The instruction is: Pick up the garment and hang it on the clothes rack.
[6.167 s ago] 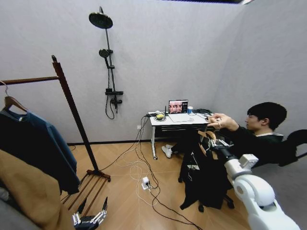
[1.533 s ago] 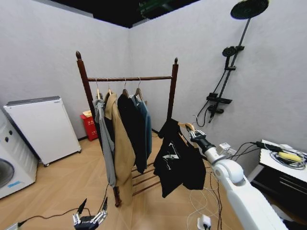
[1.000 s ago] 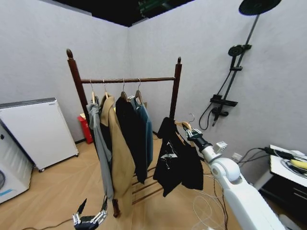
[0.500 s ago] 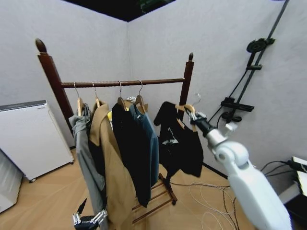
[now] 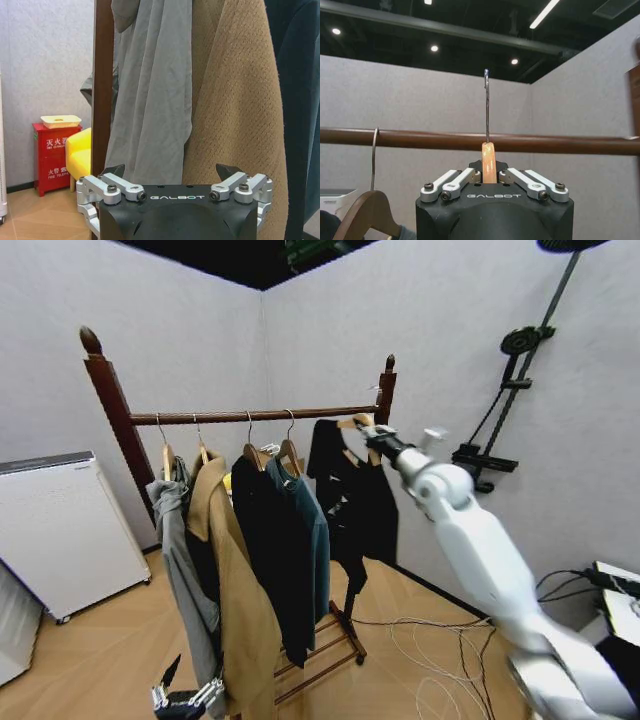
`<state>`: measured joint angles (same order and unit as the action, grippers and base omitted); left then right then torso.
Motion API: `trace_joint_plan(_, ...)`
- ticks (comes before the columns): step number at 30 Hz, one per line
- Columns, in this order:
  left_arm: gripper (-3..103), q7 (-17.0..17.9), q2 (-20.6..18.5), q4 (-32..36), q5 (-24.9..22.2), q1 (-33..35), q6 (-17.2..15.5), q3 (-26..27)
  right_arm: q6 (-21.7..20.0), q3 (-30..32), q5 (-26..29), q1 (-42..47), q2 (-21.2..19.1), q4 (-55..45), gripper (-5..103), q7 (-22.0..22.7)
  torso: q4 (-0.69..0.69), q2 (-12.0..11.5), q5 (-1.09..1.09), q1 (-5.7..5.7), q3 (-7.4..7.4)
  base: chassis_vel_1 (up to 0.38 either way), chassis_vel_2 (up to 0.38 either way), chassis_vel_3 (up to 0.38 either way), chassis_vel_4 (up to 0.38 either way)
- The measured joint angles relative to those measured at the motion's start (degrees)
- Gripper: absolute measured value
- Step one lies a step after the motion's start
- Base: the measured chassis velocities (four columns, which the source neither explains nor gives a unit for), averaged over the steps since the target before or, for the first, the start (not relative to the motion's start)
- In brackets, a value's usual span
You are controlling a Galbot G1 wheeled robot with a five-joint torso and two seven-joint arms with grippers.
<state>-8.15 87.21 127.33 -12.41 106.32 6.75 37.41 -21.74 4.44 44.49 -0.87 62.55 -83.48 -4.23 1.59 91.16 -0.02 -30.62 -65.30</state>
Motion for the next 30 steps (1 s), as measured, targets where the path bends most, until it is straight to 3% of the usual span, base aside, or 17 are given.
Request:
trace_joint_plan(4,100,0.0,0.0,0.0,0.0,0.0,0.0,0.0,0.8,-2.9,-2.0,-3.2,4.4,5.0,10,-1.2,-0.04,0.0,0.01,-0.01,-0.01,0.000,0.000,0.000,0.000)
trace_joint_plan(7,100,0.0,0.0,0.0,0.0,0.0,0.0,0.0,2.4,-5.4,-4.7,-6.7,9.2,11.7,10,-1.6,0.02,0.0,0.00,0.03,0.02,0.000,0.000,0.000,0.000)
trace_joint_plan(11,100,0.0,0.0,0.0,0.0,0.0,0.0,0.0,3.0,-5.6,-6.4,-7.2,10.9,14.8,10,-1.6,0.00,0.0,0.02,0.04,0.02,0.000,0.000,0.000,0.000)
trace_joint_plan(22,100,0.0,0.0,0.0,0.0,0.0,0.0,0.0,3.1,-3.5,-6.3,-1.7,8.3,11.7,7,-1.4,0.00,0.0,0.01,0.04,0.05,0.000,0.000,0.000,0.000)
trace_joint_plan(25,100,0.0,0.0,0.0,0.0,0.0,0.0,0.0,3.2,-2.6,-5.2,-0.3,7.4,11.1,13,-2.0,0.01,0.0,0.09,0.03,-0.01,0.000,0.000,0.000,0.000)
trace_joint_plan(30,100,0.0,0.0,0.0,0.0,0.0,0.0,0.0,4.7,0.2,-4.1,1.3,5.2,8.2,30,-2.6,0.01,0.0,0.01,0.02,0.01,0.000,0.000,0.000,0.000)
